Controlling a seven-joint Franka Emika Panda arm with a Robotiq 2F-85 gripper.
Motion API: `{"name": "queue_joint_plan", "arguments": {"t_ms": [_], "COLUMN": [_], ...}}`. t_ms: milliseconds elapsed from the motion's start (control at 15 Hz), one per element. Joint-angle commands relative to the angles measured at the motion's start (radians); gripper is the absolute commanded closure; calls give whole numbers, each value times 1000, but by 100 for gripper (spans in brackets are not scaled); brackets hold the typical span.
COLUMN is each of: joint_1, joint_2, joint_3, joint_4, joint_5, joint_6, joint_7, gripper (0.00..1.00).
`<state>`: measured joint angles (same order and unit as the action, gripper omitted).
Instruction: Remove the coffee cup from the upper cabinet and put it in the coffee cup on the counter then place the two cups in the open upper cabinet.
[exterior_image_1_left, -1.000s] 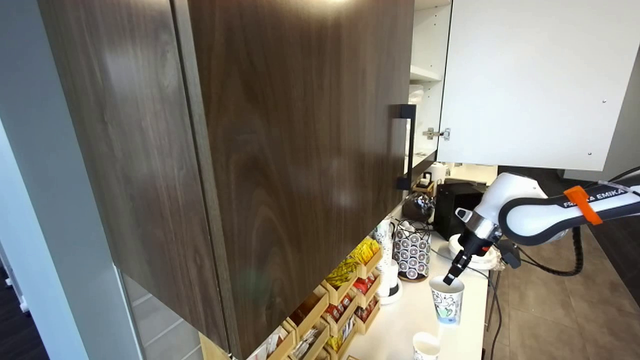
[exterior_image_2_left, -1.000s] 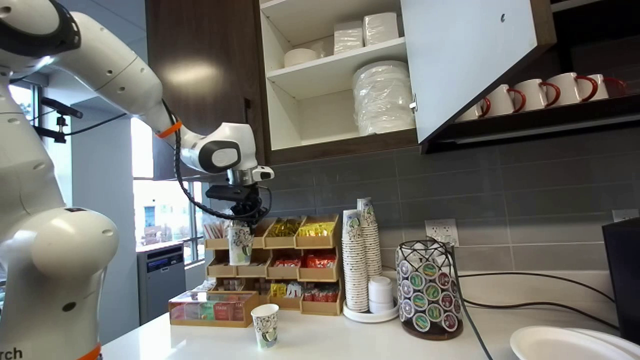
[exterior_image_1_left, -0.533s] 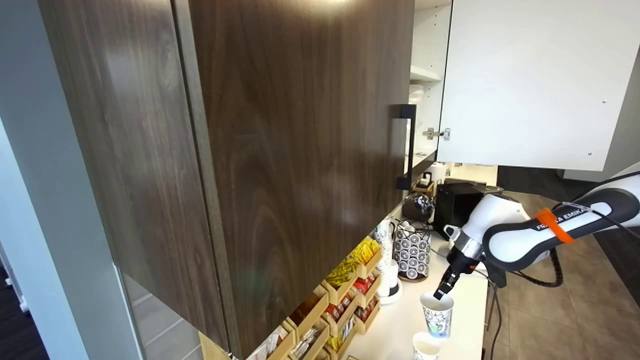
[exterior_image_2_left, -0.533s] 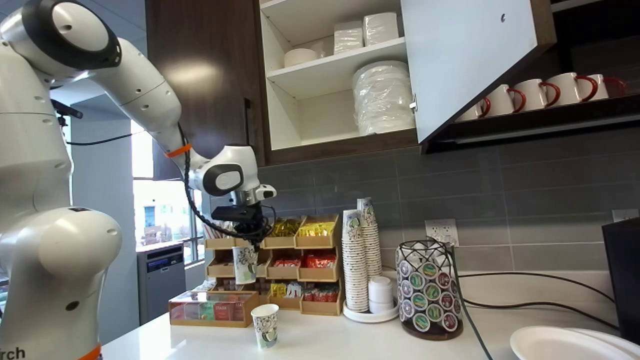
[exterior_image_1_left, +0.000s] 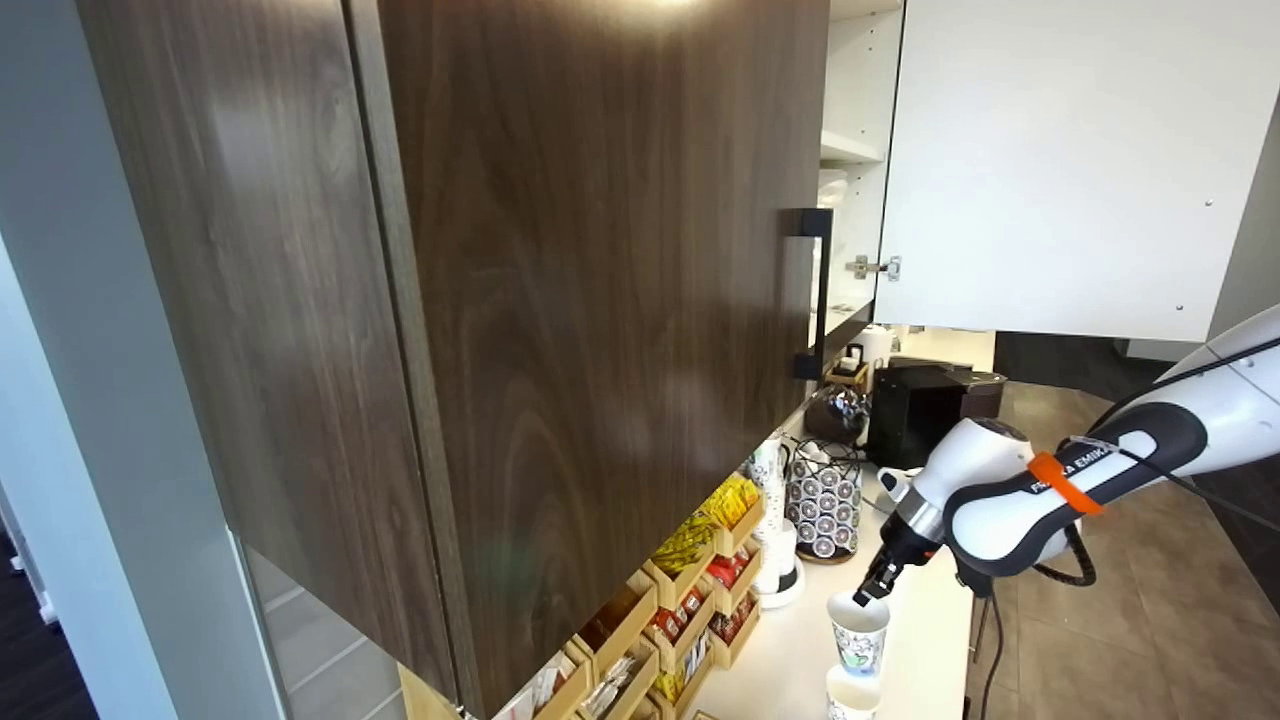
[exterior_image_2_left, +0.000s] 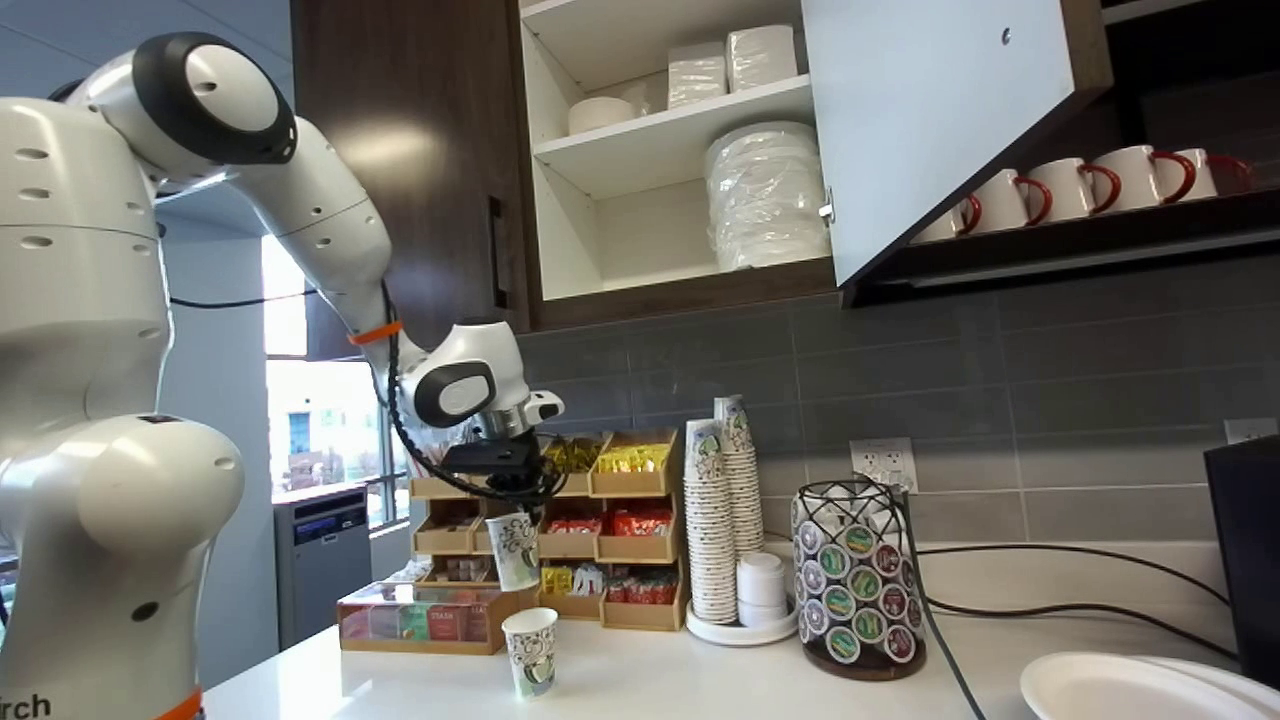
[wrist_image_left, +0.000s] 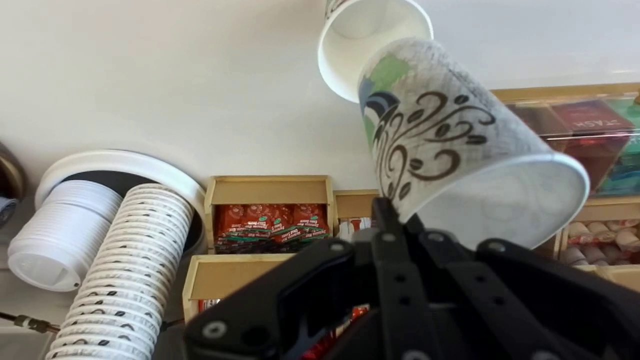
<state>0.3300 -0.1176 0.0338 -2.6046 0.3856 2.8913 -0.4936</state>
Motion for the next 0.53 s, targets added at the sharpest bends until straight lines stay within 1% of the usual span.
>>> {"name": "queue_joint_plan", "arguments": {"t_ms": [0, 267, 467], "joint_1": [15, 18, 26], "joint_2": [69, 110, 128], "joint_3": [-13, -6, 8], "joint_4": [5, 9, 23], "joint_5": [63, 157, 276], "joint_6": [79, 99, 85], "joint_7": [-73, -147, -231], "gripper": [99, 99, 99]}}
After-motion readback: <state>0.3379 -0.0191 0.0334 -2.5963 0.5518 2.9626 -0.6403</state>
